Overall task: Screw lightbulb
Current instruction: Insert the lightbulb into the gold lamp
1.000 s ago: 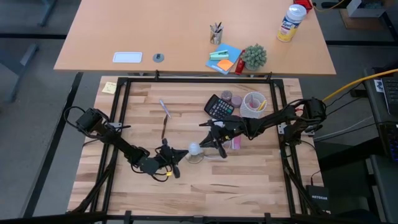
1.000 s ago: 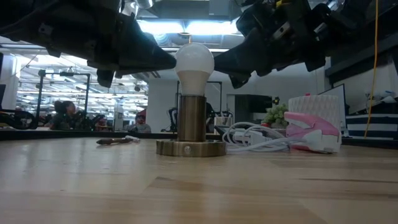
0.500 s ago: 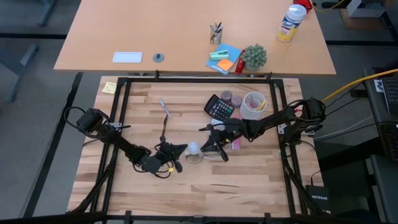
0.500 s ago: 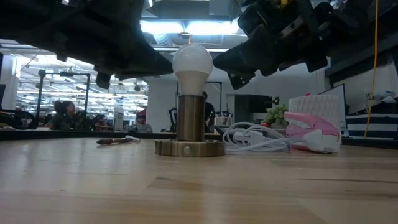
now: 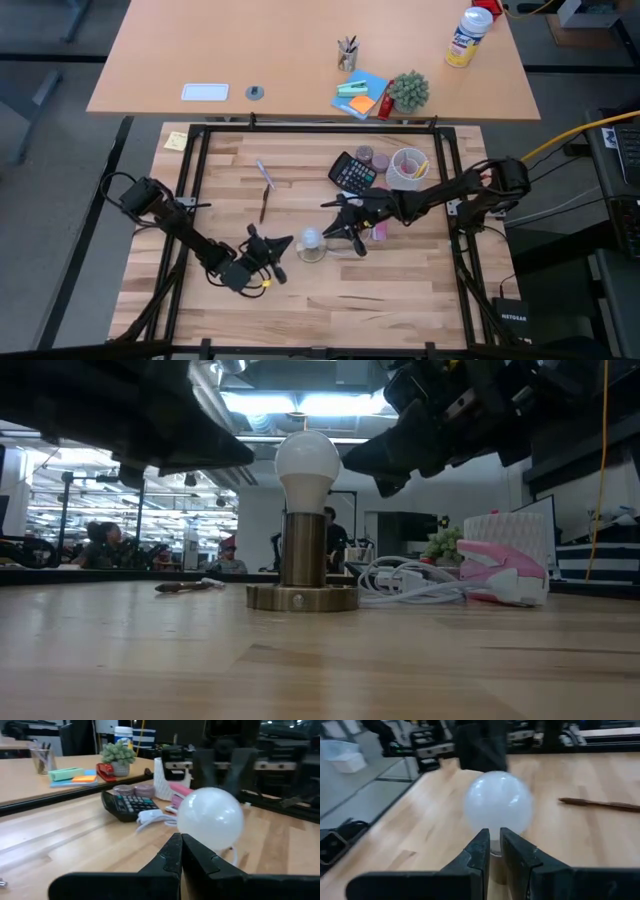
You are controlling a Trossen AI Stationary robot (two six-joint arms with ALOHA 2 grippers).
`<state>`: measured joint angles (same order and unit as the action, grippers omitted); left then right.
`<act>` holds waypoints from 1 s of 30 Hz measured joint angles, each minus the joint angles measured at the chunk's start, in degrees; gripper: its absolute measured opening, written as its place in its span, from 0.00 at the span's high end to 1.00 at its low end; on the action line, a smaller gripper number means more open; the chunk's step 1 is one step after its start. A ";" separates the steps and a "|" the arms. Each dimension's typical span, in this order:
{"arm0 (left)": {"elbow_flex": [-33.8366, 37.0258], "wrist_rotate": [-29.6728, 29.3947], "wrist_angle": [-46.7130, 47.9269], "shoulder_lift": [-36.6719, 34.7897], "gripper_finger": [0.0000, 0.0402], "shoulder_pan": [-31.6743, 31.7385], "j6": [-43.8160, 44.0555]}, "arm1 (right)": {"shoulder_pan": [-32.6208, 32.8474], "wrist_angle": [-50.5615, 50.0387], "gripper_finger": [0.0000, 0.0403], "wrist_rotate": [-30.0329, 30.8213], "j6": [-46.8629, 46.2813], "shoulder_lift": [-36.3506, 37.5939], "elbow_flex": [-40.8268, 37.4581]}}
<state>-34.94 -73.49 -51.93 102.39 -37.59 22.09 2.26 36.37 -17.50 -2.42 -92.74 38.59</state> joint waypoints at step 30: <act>0.00 24.26 -0.91 -0.01 1.00 3.20 5.42 | -0.04 1.60 0.87 17.47 7.23 1.52 0.00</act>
<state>-34.94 -49.23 -52.85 102.38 -34.39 27.51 2.22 37.97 -0.03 4.81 -91.22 38.59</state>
